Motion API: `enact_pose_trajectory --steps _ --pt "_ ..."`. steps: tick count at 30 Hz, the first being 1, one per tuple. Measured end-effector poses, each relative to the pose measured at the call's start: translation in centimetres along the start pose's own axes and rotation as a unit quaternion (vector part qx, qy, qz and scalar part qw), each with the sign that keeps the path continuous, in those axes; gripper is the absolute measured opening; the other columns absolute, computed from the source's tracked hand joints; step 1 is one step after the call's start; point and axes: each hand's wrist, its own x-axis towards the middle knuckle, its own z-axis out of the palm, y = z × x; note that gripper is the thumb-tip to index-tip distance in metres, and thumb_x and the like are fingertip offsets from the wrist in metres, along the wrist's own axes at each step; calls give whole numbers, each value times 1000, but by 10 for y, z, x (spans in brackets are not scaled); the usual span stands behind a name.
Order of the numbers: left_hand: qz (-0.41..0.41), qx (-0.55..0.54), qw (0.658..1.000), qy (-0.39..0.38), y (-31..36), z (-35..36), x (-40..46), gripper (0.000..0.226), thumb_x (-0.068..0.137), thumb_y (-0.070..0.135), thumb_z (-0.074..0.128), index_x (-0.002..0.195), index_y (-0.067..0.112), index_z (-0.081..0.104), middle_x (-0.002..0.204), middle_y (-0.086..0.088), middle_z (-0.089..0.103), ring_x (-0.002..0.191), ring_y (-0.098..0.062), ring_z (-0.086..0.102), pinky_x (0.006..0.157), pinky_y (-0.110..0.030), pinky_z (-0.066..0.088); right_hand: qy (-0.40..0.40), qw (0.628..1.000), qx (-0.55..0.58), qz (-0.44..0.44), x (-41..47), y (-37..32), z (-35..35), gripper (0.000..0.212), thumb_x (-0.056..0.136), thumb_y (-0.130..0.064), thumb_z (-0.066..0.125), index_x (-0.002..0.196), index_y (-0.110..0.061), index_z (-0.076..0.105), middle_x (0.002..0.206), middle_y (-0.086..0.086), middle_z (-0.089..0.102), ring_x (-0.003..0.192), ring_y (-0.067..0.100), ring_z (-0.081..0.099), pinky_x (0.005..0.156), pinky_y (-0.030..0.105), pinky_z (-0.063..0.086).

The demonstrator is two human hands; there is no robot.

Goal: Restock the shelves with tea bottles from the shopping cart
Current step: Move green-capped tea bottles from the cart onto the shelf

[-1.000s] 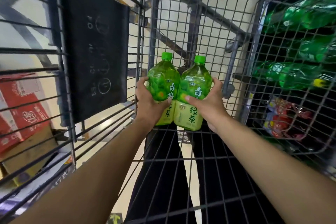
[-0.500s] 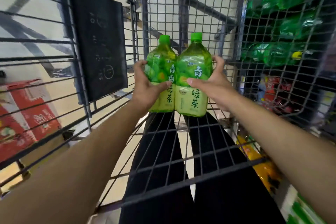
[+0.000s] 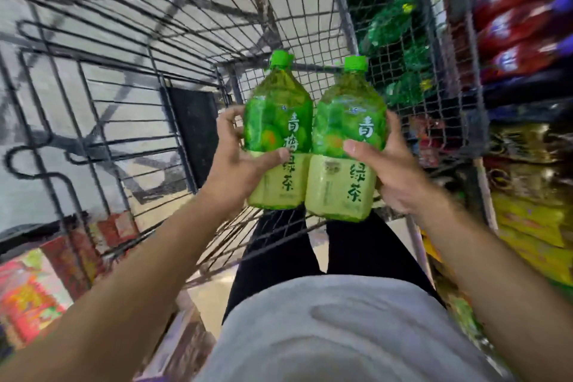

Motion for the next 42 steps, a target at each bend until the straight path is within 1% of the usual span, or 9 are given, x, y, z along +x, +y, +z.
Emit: enact_pose_trajectory --steps 6,11,17,20,25,28,36,39,42 --pt "31 -31 999 -23 23 28 -62 83 71 1 85 130 29 34 126 -10 51 90 -6 71 67 -34 61 43 997 55 -29 -68 -2 -21 55 87 -6 74 117 -41 44 110 -6 68 81 7 75 59 29 59" --pt "33 -36 999 -13 17 64 -122 84 68 6 84 131 32 34 130 -17 50 100 -28 73 75 -56 63 12 995 52 -87 -119 21 -53 84 72 -17 78 141 -38 35 132 4 64 110 25 71 85 48 61" --pt "53 -5 999 4 -17 118 -189 86 68 0 85 132 28 34 127 -18 52 92 -29 75 74 -56 63 21 988 84 -126 -184 74 -95 97 68 -11 89 145 -28 33 114 -3 71 101 19 74 76 34 61" --pt "46 3 999 -1 -38 148 -217 83 74 -9 80 134 25 34 119 -14 58 88 -29 75 73 -57 62 51 985 97 -131 -214 104 -123 92 66 -16 85 142 -32 36 110 -7 73 100 17 74 76 36 61" --pt "49 15 996 -69 -59 196 -254 77 77 -11 77 130 26 35 111 -9 67 84 -28 76 66 -46 63 92 978 114 -147 -269 139 -168 76 78 -9 83 131 -44 40 118 -2 69 102 17 73 87 43 60" --pt "53 20 990 -126 -62 218 -270 76 74 -7 78 127 29 36 102 -3 76 86 -35 76 67 -52 62 129 970 138 -156 -299 155 -187 74 72 -17 82 130 -44 44 117 -2 71 106 22 72 88 46 59" --pt "65 98 962 -245 -76 238 -300 83 60 11 87 122 42 41 134 -26 55 100 -50 70 70 -69 58 251 921 229 -190 -376 210 -179 73 70 -24 78 128 -48 42 115 -7 72 97 11 74 77 34 60" --pt "80 122 949 -281 -93 235 -311 78 69 -1 85 121 37 42 131 -21 55 102 -44 70 76 -68 58 300 901 259 -180 -396 243 -157 83 68 -24 84 137 -38 41 120 3 71 98 19 74 73 35 60" --pt "75 139 937 -310 -112 229 -319 75 73 -9 82 118 37 44 121 -14 59 91 -30 74 73 -59 62 329 885 286 -162 -415 271 -138 88 69 -25 87 139 -45 37 130 1 67 108 22 72 85 44 60"
